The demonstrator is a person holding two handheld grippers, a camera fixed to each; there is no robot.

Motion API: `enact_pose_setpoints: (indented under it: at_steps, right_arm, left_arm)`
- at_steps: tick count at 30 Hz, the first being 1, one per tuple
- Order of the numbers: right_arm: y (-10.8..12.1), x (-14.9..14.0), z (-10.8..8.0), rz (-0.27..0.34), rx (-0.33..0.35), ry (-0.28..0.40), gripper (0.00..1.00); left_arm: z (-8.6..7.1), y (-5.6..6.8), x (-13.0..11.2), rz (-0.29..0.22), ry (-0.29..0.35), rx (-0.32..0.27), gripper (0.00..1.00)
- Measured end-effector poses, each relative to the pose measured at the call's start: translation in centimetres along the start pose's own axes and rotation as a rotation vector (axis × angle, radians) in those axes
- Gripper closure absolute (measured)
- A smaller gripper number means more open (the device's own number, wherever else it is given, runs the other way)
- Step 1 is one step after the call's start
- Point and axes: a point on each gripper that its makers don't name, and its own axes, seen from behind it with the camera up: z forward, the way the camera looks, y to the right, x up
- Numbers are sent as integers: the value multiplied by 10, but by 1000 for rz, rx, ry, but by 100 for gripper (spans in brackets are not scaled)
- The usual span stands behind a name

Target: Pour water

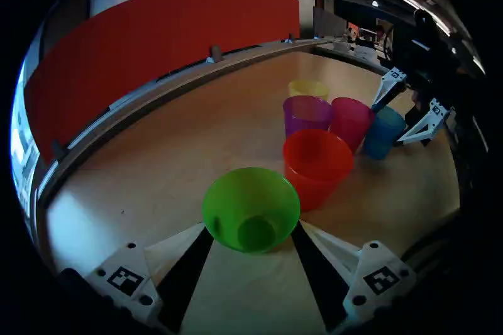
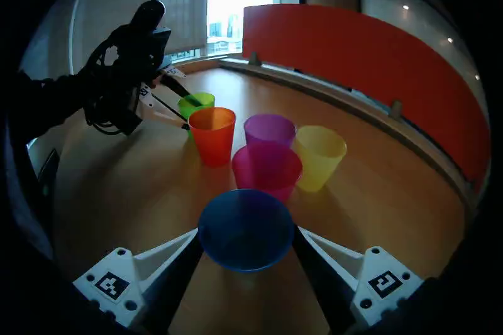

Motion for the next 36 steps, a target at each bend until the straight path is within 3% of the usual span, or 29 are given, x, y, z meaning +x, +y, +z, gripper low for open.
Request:
enact_pose_setpoints:
  at_steps: [9,20,36]
  right_arm:
    - [0,1,2,-7,-1,2,1]
    - [-3,1,2,6,13,-1,9]
    - [-3,4,-1,30,10,12,10]
  left_arm:
    - [4,-2,-4,1,-10,17,18]
    - [6,-5,-5,-9,9,30,21]
    - [-5,-7,2,-13,32,51,21]
